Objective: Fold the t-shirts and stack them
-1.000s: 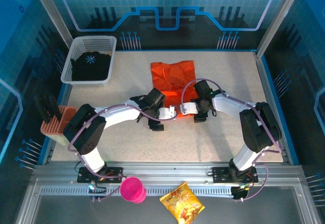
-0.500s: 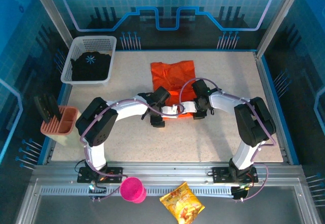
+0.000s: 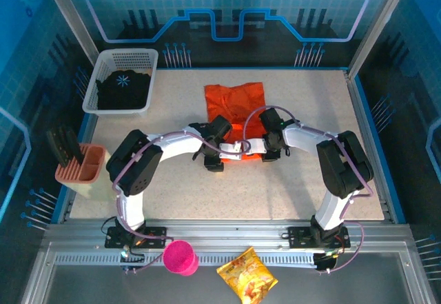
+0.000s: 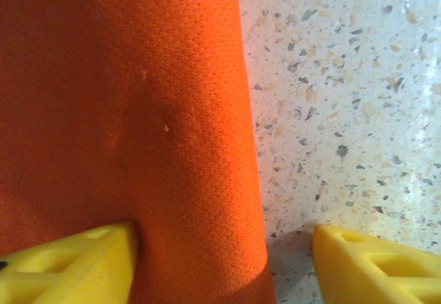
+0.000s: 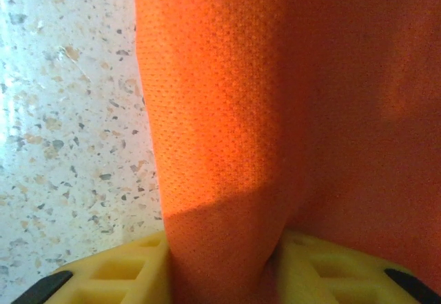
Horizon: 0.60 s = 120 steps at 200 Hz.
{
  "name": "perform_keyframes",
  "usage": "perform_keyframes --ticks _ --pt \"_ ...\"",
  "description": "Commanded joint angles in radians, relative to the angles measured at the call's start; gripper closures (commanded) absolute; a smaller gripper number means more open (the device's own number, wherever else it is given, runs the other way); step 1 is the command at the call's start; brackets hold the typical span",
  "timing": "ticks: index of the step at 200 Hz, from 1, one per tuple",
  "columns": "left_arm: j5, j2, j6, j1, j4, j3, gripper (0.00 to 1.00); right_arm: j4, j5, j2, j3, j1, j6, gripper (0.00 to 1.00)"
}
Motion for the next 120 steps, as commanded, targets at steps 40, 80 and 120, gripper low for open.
perform_keyframes --ticks 40,80,120 --pt "-0.042 0.107 0.007 0.019 -0.023 0.070 0.74 0.018 0.027 0.072 0.026 0.033 0.024 0.69" --pt "-0.046 0.057 -0.001 0.023 -0.032 0.042 1.00 -0.016 0.028 0.076 0.047 0.037 0.045 1.00" --pt "-0.008 -0.089 -0.057 0.003 -0.037 -0.037 1.00 -0.032 0.010 0.015 0.018 0.056 0.083 1.00"
